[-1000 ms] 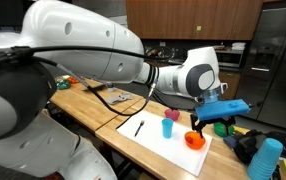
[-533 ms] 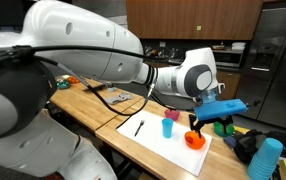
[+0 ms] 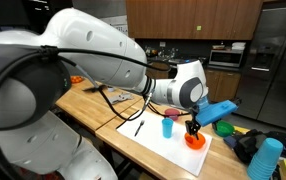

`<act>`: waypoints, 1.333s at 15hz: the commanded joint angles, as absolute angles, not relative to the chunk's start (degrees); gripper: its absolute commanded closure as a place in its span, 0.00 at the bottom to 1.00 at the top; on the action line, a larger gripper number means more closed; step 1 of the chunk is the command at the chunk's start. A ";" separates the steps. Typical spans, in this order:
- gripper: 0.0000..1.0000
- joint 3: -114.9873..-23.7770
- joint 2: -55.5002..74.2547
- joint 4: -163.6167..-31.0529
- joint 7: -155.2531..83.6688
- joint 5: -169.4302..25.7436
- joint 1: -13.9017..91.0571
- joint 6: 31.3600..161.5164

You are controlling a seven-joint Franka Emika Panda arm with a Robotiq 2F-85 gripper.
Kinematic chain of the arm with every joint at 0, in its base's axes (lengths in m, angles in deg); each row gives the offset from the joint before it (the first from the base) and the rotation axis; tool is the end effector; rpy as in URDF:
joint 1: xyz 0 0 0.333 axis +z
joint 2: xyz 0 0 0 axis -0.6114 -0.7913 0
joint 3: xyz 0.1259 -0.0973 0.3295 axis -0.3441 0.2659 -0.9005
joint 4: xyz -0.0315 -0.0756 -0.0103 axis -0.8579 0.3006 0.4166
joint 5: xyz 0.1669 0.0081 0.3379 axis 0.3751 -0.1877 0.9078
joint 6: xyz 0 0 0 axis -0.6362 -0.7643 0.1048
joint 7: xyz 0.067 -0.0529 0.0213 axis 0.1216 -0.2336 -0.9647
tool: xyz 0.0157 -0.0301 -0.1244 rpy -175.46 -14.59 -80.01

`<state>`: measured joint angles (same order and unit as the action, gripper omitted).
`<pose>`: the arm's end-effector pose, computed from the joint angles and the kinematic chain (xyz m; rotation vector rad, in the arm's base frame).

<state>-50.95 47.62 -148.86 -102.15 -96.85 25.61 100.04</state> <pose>0.3372 -0.2534 0.4659 2.5661 1.0935 0.0195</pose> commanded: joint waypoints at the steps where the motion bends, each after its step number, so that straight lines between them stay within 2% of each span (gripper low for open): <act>1: 0.00 -49.02 45.23 -148.96 -112.42 -94.35 25.66 105.05; 12: 0.00 -48.57 41.97 -150.64 -134.32 -82.74 26.44 111.21; 20: 0.00 -53.90 34.58 -148.70 -124.68 -82.24 25.91 114.57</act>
